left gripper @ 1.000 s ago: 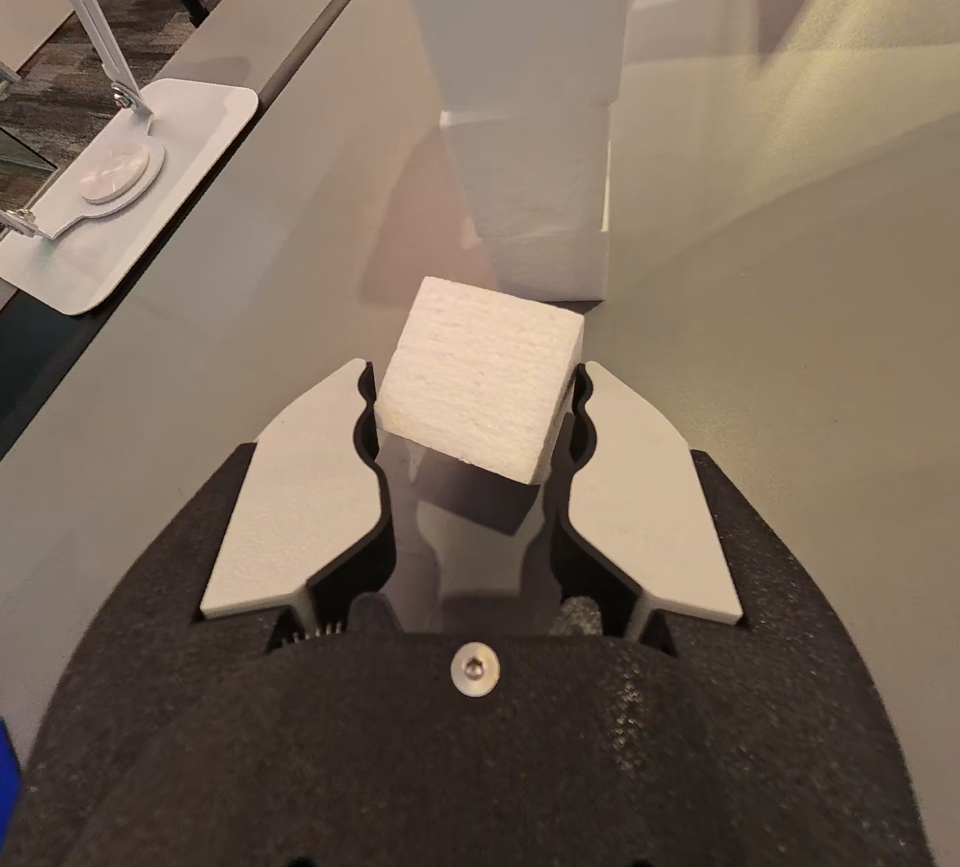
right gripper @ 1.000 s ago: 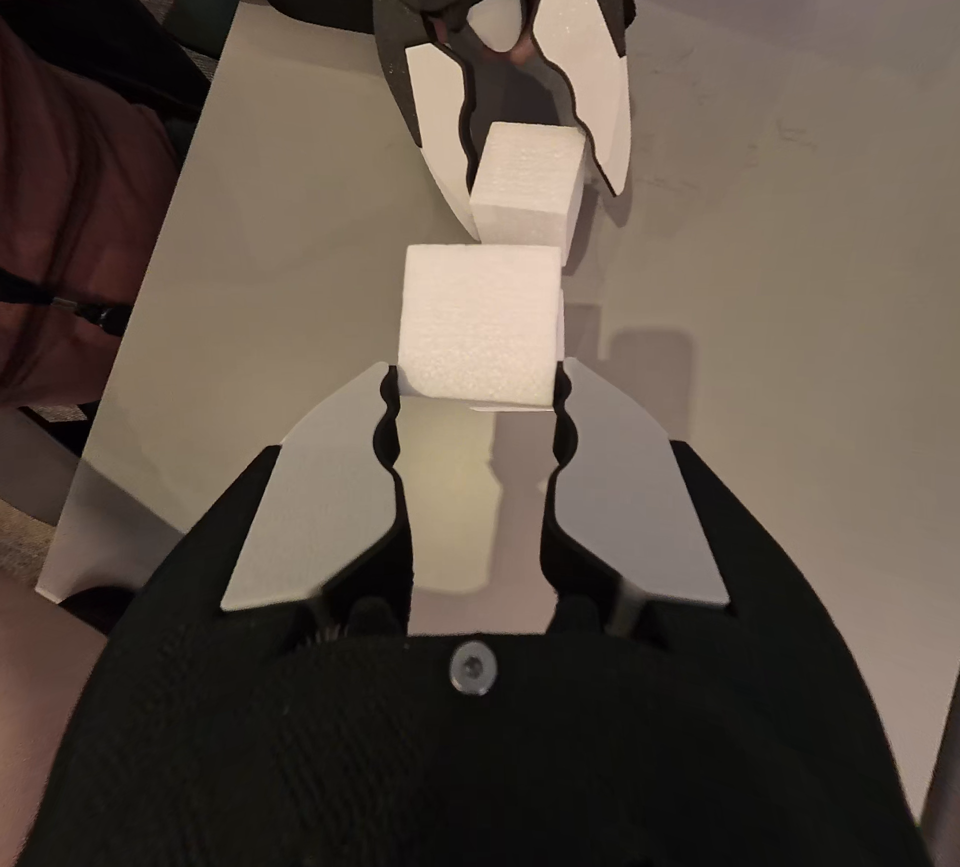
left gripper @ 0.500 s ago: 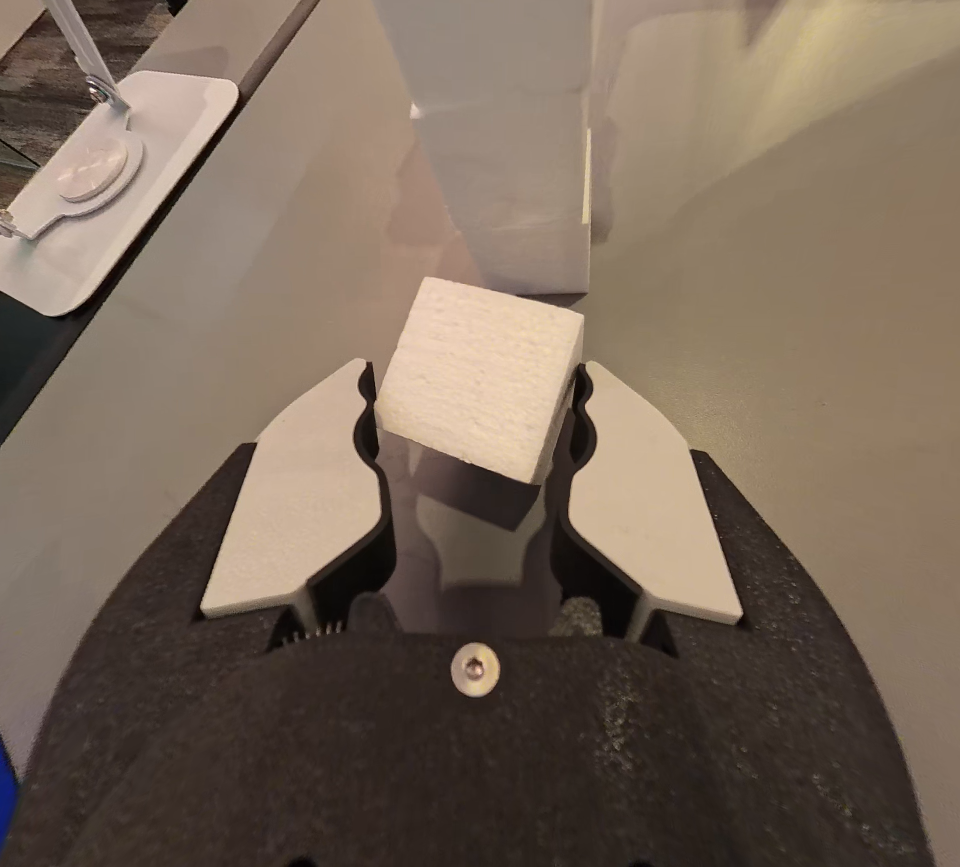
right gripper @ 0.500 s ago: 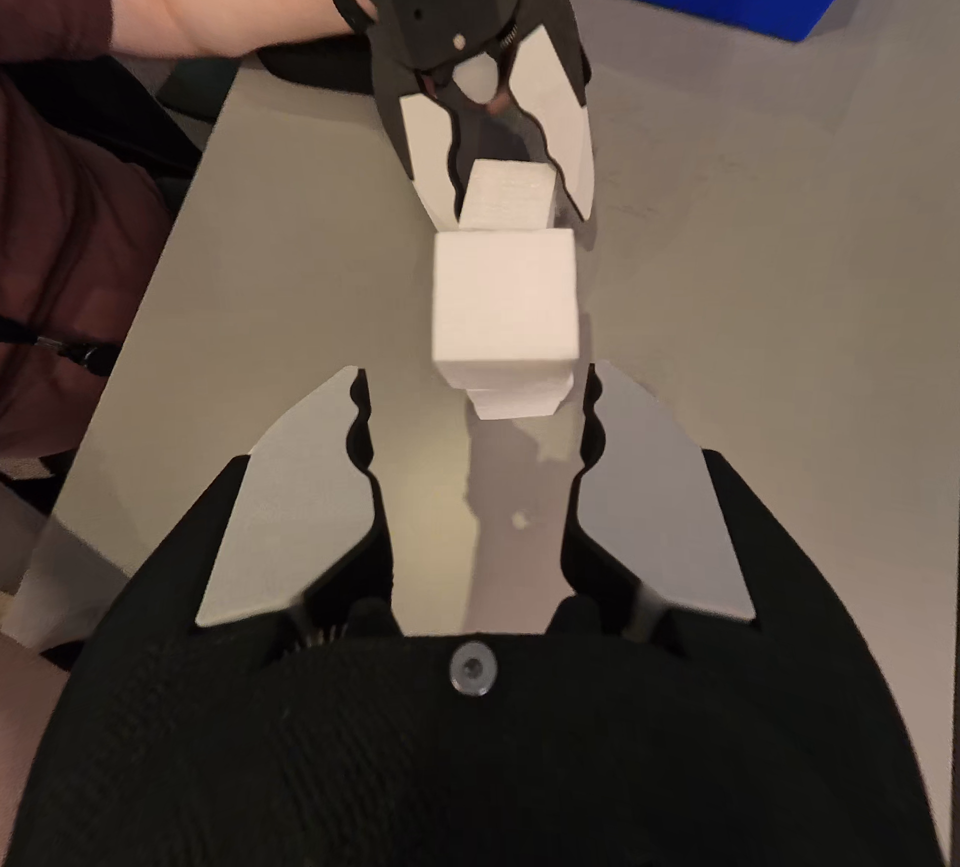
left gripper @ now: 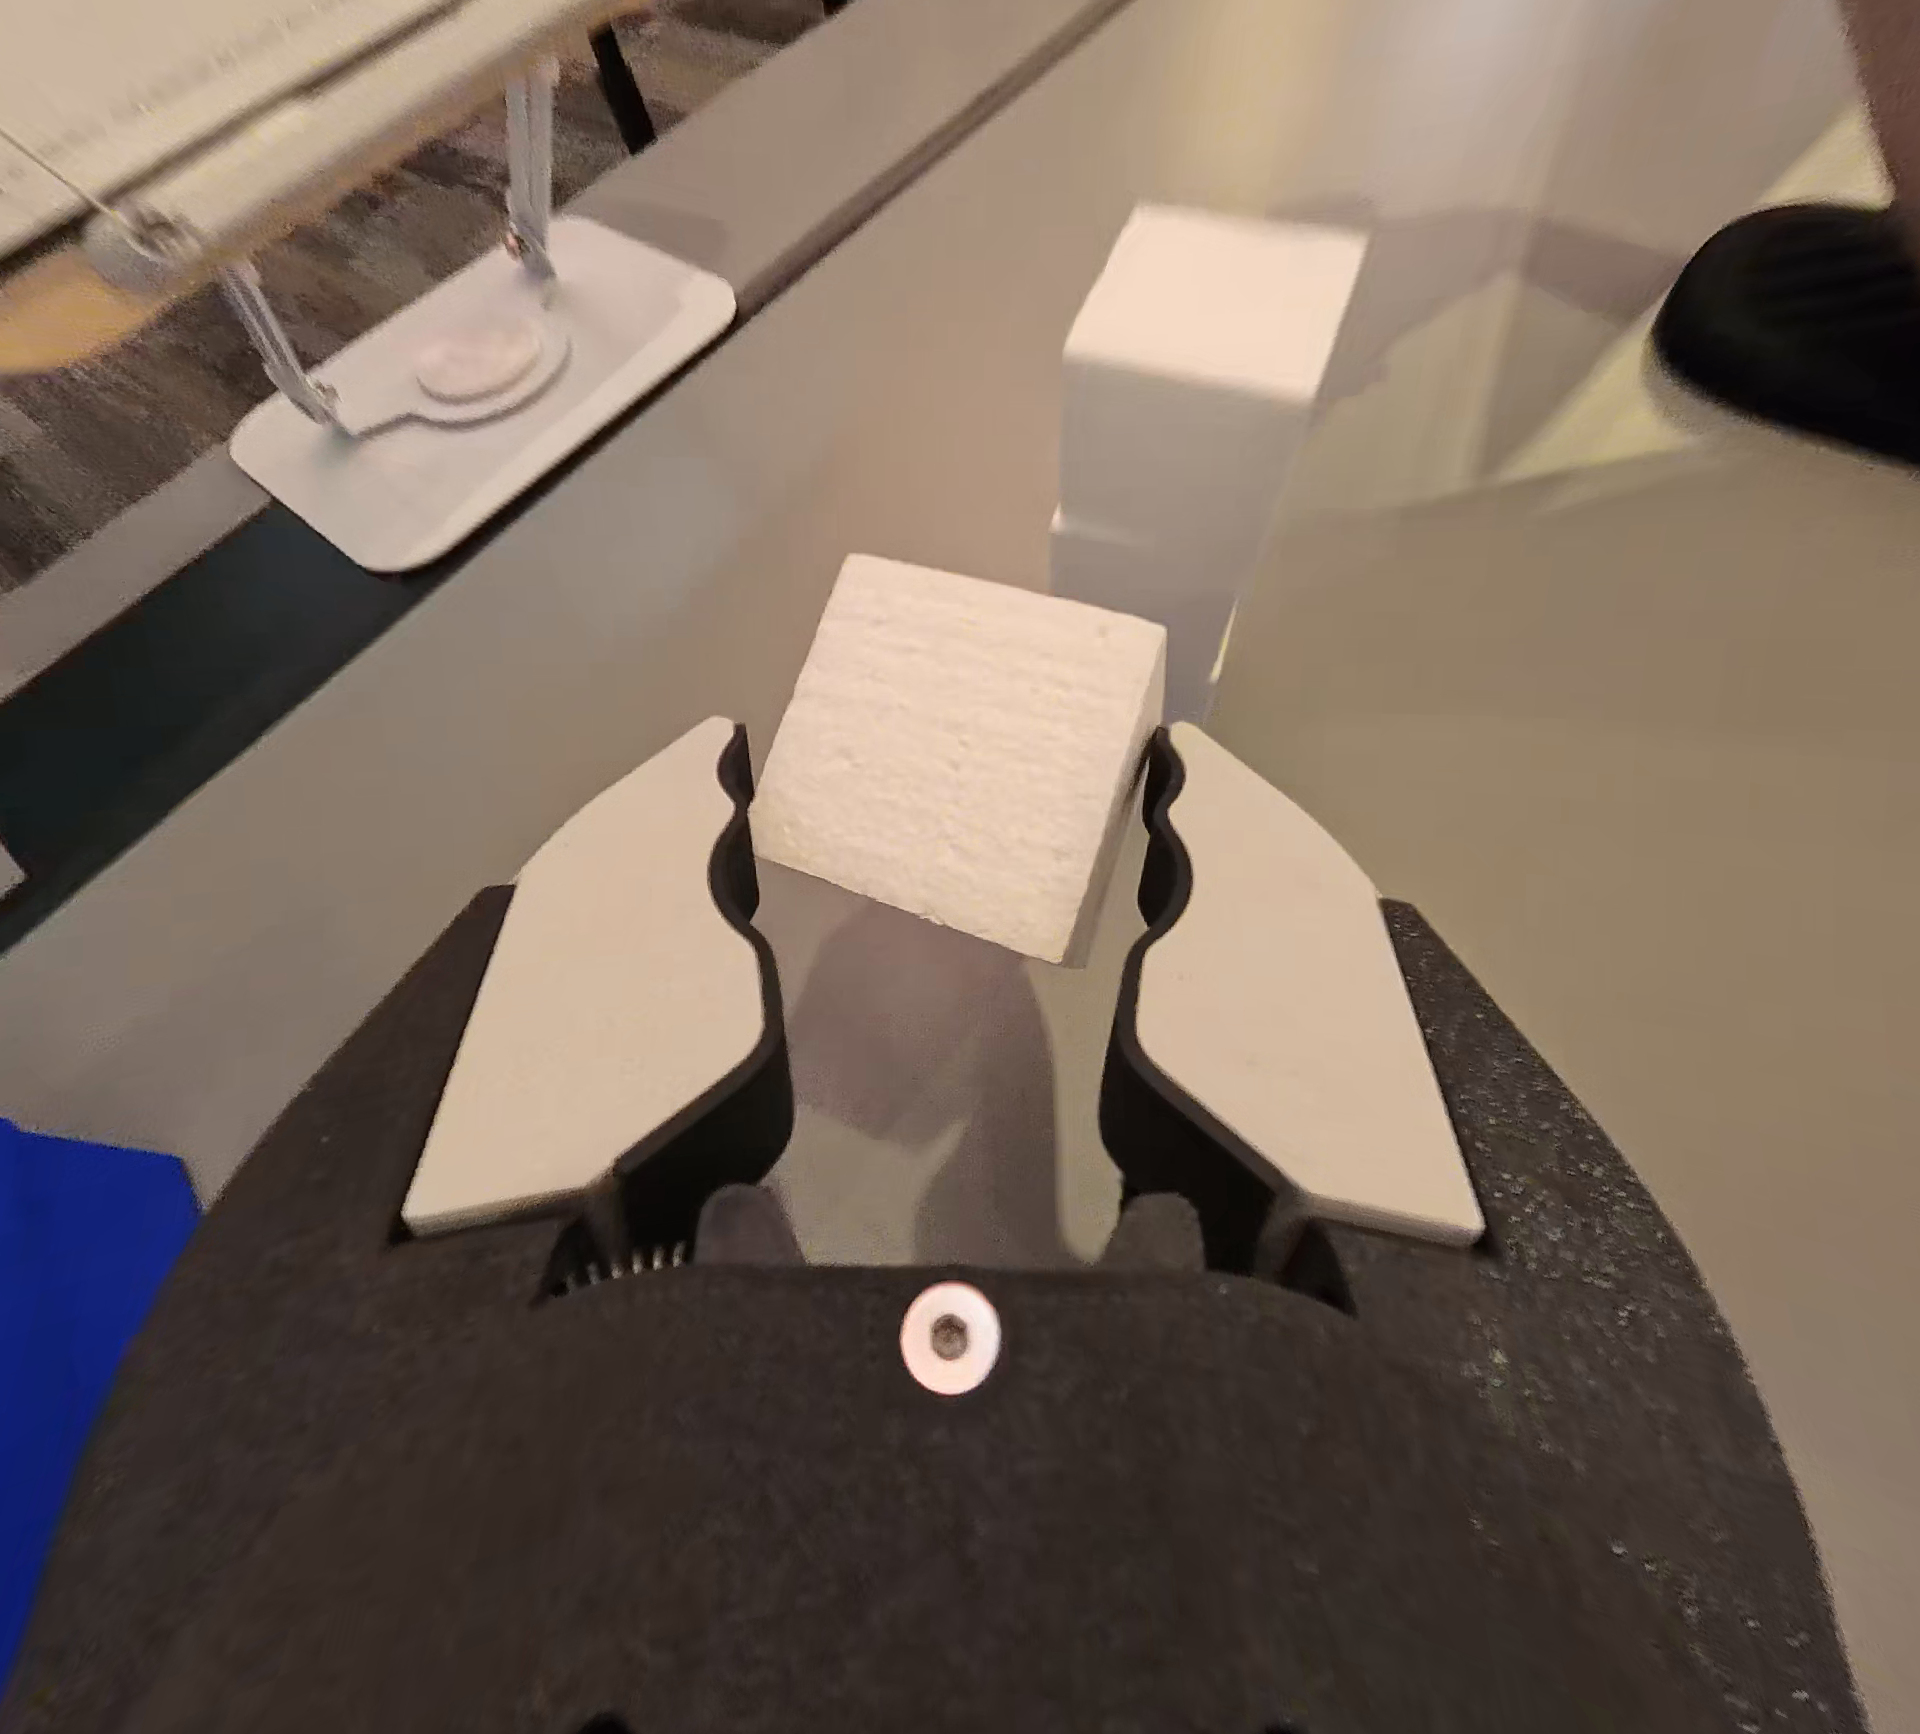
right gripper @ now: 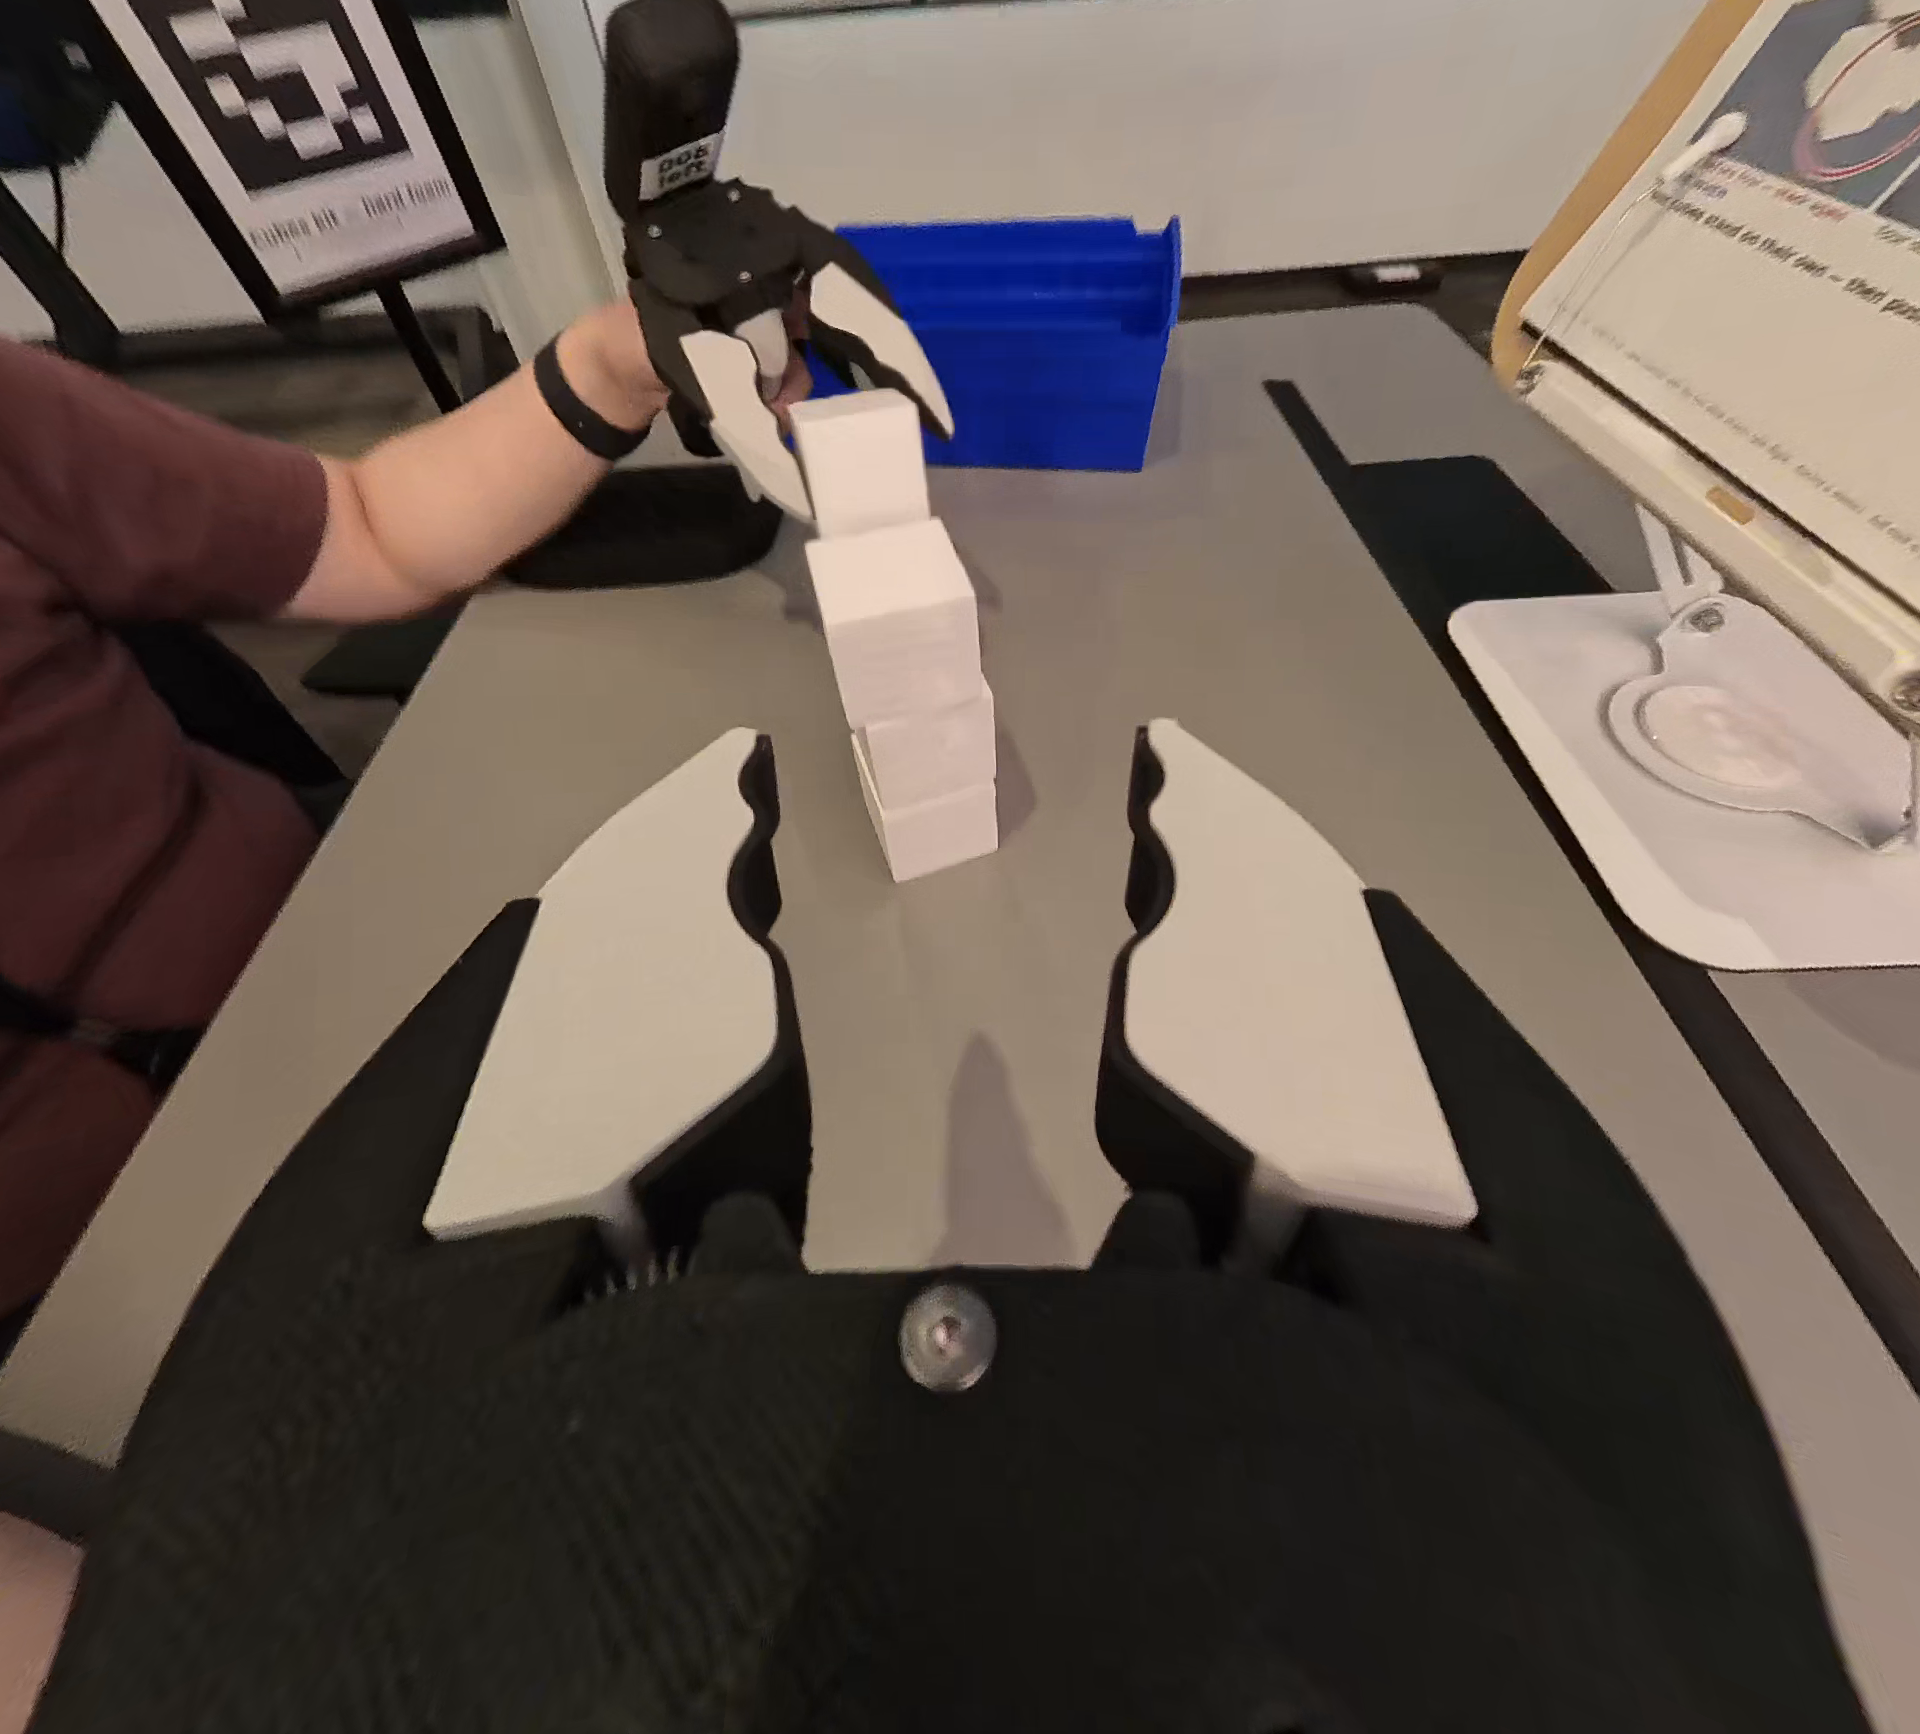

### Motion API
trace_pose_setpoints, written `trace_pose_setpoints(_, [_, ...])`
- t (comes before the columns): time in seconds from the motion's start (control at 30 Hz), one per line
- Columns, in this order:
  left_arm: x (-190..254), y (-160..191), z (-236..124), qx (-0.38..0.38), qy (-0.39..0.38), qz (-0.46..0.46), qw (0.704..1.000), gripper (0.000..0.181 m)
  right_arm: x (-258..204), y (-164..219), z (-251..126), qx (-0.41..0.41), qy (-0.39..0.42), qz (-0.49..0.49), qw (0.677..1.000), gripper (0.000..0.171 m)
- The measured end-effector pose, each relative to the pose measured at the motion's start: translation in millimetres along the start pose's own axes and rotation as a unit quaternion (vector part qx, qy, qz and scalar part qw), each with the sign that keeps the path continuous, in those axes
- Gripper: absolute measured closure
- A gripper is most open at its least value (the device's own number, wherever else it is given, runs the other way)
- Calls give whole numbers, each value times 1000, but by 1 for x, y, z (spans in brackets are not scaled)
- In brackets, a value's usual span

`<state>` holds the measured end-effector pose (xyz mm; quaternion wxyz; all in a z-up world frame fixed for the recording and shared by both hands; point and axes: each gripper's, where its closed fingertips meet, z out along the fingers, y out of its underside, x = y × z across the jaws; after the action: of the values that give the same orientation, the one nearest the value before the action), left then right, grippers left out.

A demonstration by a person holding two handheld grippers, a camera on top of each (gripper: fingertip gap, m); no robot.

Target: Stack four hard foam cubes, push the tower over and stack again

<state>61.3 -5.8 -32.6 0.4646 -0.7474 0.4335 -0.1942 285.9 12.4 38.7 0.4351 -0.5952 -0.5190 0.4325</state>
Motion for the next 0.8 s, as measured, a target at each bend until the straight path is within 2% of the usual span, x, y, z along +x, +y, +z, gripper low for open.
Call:
trace_pose_setpoints(0.17, [2,-59,-21,0,-53,30,998,109,15,17,0,-40,36,9,999,105])
trace_pose_setpoints(0.3, [43,-106,1,9,23,9,1000,109,23,27,7,-64,44,17,997,103])
trace_pose_setpoints(0.43, [53,-104,36,-56,19,62,996,109,26,30,7,-68,51,16,996,104])
trace_pose_setpoints(0.53, [53,-99,51,-78,17,61,995,109,26,27,3,-61,56,15,996,104])
trace_pose_setpoints(0.8, [51,-90,62,-95,22,60,993,109,28,28,-4,-52,54,24,997,104])
